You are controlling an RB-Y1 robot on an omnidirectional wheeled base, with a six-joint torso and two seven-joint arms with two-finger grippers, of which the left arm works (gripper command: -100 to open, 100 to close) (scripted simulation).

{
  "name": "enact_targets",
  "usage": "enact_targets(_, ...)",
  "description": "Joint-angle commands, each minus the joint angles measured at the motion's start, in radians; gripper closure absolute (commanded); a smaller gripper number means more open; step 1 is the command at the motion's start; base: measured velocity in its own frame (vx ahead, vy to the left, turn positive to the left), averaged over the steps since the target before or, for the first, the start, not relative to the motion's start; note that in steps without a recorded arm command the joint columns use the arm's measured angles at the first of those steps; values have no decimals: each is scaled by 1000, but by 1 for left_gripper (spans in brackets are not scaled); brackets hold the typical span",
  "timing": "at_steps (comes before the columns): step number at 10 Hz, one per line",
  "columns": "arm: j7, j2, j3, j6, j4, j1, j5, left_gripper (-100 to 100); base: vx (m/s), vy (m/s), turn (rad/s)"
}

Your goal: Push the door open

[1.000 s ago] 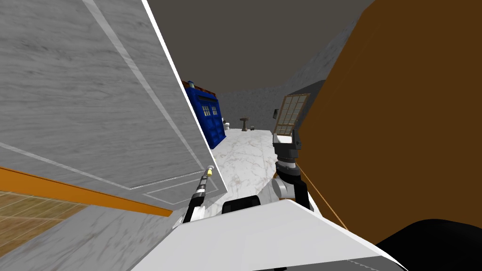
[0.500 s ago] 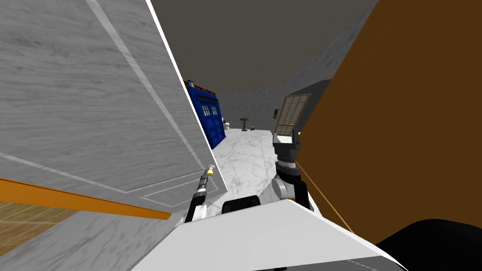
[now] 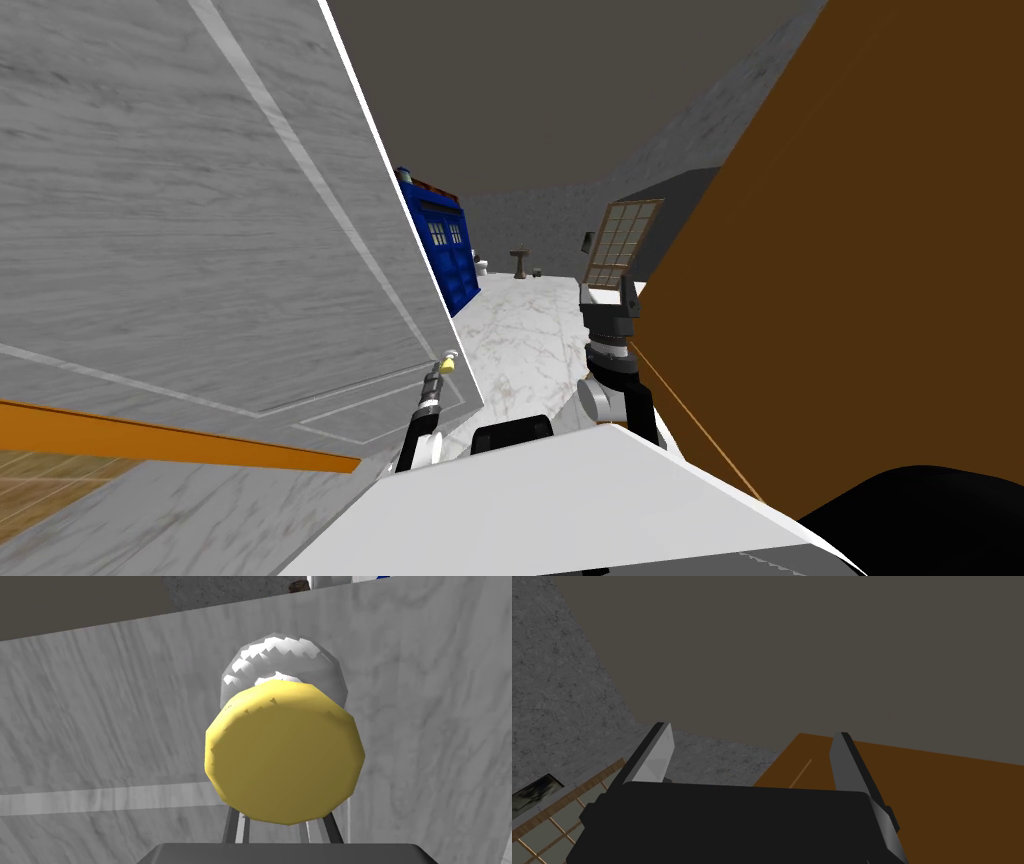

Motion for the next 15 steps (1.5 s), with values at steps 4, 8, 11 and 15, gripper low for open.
enact_targets(4,97,-16,8,3,-6,0,26,-100,-12,22,-35)
enact_targets(8,191,-33,10,5,-15,0,49,-100,-60,14,-61)
enact_targets(11,266,-46,13,7,-22,0,68,-100,-41,21,-56)
enact_targets(15,382,-70,17,10,-34,1,101,-100,-56,26,-64)
